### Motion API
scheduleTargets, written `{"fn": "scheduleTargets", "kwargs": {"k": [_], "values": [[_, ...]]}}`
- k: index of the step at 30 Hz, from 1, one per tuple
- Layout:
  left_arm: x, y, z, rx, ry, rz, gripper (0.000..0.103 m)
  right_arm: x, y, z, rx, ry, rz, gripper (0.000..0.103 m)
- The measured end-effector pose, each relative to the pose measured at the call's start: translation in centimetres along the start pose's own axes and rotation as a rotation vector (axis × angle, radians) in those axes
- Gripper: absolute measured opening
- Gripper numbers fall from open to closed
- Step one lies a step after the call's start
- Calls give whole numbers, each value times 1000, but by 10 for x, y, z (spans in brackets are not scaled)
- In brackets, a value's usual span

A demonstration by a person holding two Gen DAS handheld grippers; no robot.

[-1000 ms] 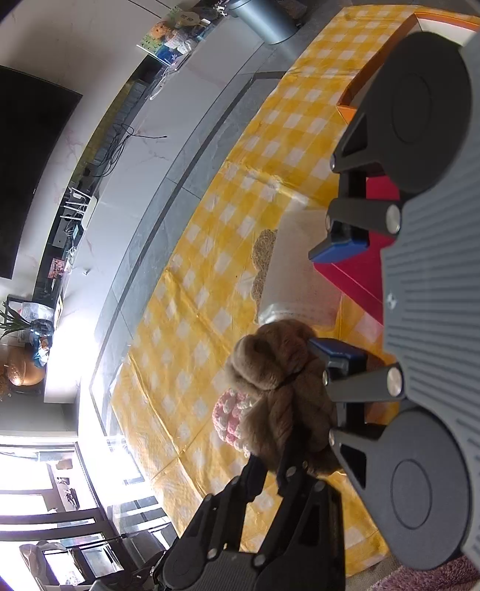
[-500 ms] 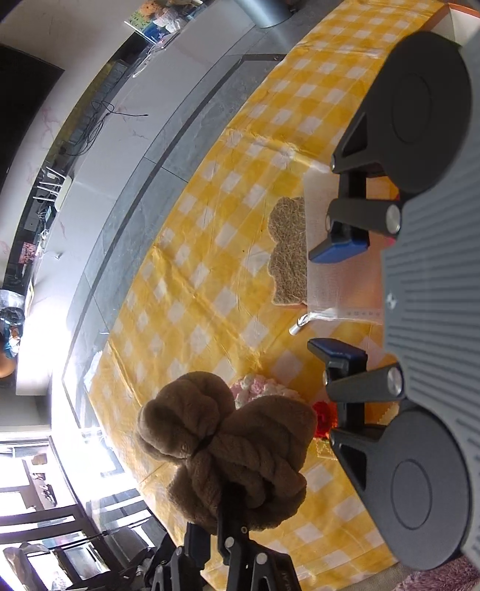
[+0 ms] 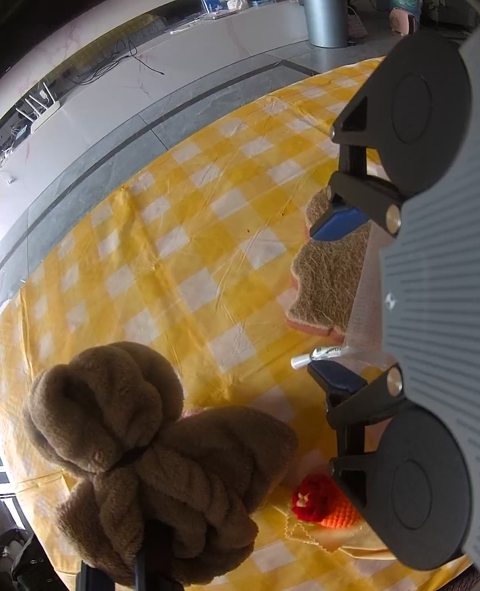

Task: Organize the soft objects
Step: 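Grasp the red-brown sponge with the right gripper while the left holds the towel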

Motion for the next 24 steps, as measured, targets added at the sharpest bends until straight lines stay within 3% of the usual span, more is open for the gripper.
{"fn": "scheduleTargets", "kwargs": {"k": [5,9,13,18,24], "values": [[0,-7,-7,-7,0,-20,29,4,-6,-14,-12,52,59,72],[0,-10,-7,-14,-2,-21,29,3,-7,-25,-10,86,80,66],[-1,-10,-7,-14,1,-21,29,2,-5,-23,-25,66,92,61],[-1,-13,-2,-6,5,-23,29,2,4,-5,-54,7,115,28],[-1,-14,12,5,1,-32,29,-2,15,17,-109,-61,150,10]]}}
Point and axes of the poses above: each gripper's, at about its wrist camera, not at the fingertips, and z roughly against the way its jaws point, y to its left, x to its top, the point moved 4 cm from there along -z, roughly the way its jaws point, and after that the axes turned 14 degrees about x, right-handed, at the moved point
